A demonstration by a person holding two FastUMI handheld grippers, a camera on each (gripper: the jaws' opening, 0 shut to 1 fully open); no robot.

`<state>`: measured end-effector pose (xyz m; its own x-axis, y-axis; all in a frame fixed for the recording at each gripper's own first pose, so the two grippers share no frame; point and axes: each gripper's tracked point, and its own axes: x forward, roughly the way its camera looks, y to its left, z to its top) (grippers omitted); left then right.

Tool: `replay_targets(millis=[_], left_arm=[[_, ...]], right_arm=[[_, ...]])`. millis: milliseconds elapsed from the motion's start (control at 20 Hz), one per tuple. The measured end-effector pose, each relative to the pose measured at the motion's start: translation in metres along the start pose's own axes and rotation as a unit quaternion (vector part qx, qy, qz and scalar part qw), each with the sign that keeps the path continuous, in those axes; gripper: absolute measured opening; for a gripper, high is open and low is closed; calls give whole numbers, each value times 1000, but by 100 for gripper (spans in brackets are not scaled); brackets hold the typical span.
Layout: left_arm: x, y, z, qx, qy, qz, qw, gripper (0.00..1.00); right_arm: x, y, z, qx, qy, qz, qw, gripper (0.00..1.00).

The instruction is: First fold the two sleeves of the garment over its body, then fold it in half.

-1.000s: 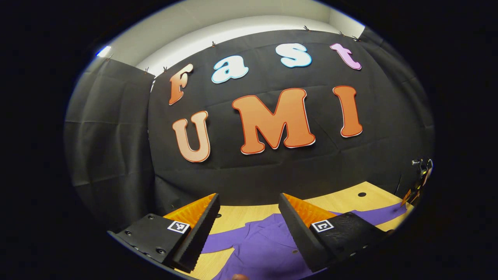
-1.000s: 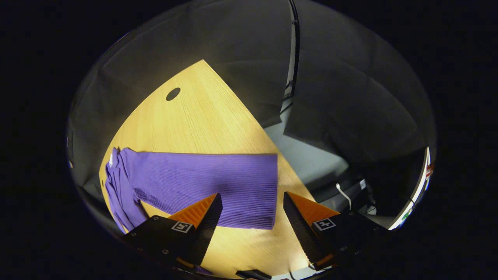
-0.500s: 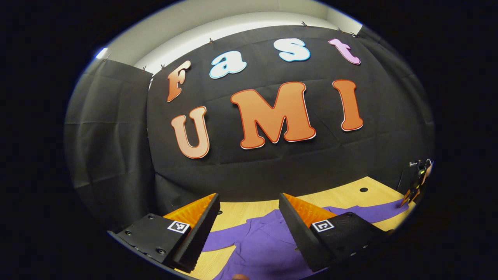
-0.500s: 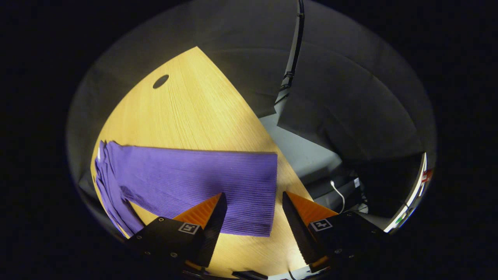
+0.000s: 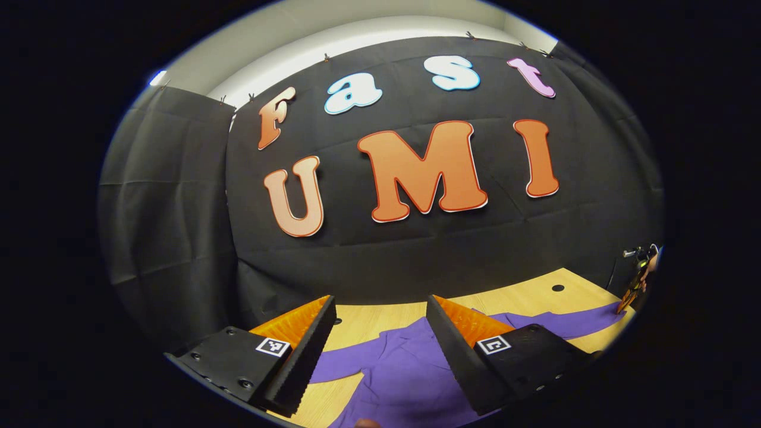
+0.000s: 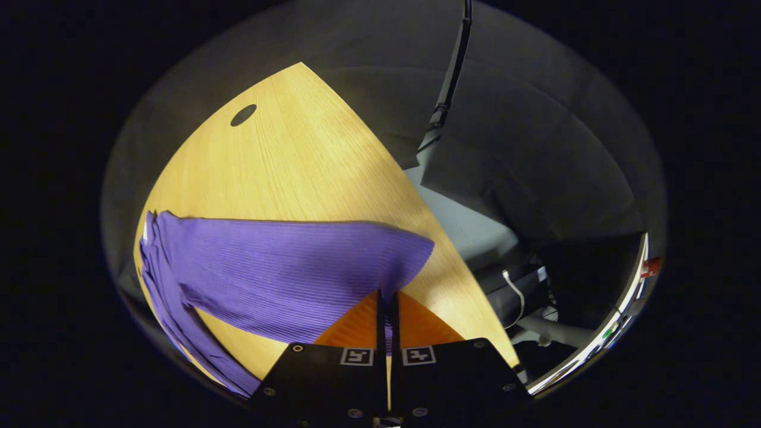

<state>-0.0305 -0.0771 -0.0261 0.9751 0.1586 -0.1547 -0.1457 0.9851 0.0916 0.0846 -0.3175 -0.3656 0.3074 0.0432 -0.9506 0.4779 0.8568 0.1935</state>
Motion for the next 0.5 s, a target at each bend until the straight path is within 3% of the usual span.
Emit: replay_targets(millis=[50,100,500], left_arm=[[1,4,3,1,-4,2,1000,98],[2,9,3,2,-6,1,1000,98],[5,46,-4,-24,-7,-8,1000,98]], right_arm=[[-5,5,3,6,-13,4,1000,12],[-13,9,6,-3,-29,5,1000,3],[-103,71,13,-54,-103,24,993,3]])
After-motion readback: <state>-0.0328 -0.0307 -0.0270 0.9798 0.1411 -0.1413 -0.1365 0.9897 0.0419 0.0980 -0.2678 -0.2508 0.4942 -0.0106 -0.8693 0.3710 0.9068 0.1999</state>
